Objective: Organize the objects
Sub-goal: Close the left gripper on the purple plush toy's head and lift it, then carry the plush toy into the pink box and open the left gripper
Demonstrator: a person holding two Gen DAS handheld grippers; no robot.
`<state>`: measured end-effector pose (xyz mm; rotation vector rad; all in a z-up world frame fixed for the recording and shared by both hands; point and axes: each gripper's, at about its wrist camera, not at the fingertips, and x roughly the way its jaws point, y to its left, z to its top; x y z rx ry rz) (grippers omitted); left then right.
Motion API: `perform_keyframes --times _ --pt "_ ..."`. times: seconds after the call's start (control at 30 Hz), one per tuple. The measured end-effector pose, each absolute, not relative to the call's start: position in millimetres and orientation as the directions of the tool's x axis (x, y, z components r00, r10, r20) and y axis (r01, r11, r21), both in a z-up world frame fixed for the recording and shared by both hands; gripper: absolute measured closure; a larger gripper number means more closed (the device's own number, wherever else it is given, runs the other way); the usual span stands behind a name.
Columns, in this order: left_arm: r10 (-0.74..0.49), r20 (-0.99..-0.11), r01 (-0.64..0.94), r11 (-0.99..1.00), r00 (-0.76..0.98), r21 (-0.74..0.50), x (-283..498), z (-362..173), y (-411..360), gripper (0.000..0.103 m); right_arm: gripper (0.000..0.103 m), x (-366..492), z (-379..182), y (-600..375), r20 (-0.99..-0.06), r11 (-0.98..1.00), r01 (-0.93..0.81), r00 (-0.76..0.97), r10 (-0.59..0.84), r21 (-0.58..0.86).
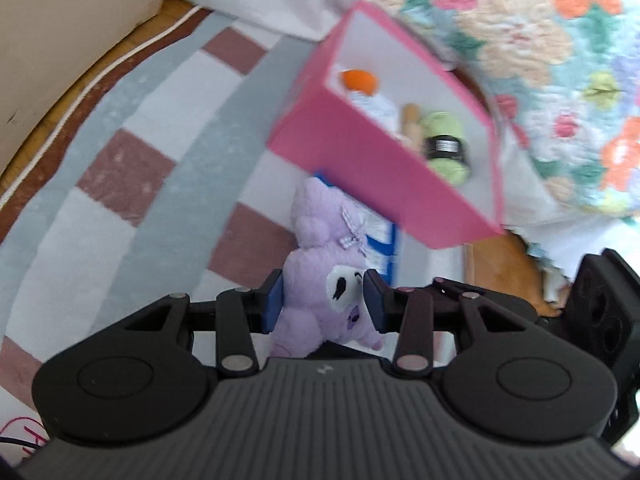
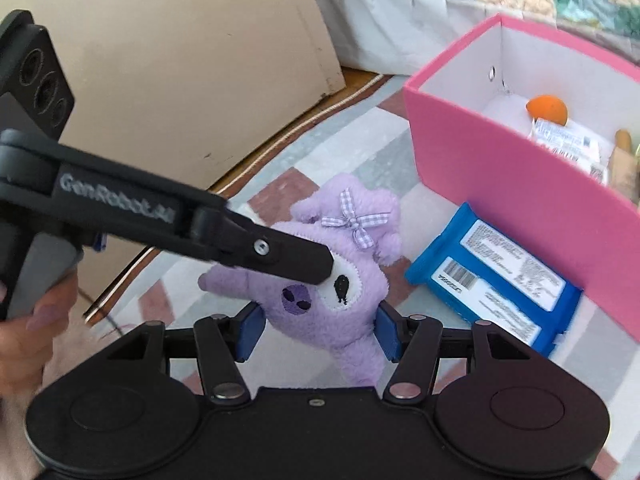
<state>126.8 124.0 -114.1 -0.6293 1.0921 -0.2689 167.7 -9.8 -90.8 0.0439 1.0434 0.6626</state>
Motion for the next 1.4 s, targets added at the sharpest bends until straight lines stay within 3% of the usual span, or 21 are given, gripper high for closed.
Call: perform_keyframes --times 0.2,0.8,1.1,1.4 --pt "-0.546 -0.7 -0.026 0.78 0.46 -0.625 116 -68 111 0.063 0.04 155 -43 -31 -0.722 0.772 -0.542 0.381 0.578 0.332" --pt "-0.491 -0.699 0.135 0.856 0.52 -0.5 167 50 66 0.061 0.04 184 51 -67 -0.636 0.808 -0.531 0.538 0.553 0.254" --pt "-0.488 -0.701 0.125 0.855 0.521 -0.503 246 36 49 0.061 0.041 240 41 -85 -0.647 0.87 -0.44 0.6 0.471 0.224" --pt "-0.416 -0.786 0.031 0.891 0.458 -0.453 310 -22 34 0.061 0.042 299 -20 -95 -0.699 0.892 -0.375 0.566 0.436 0.253"
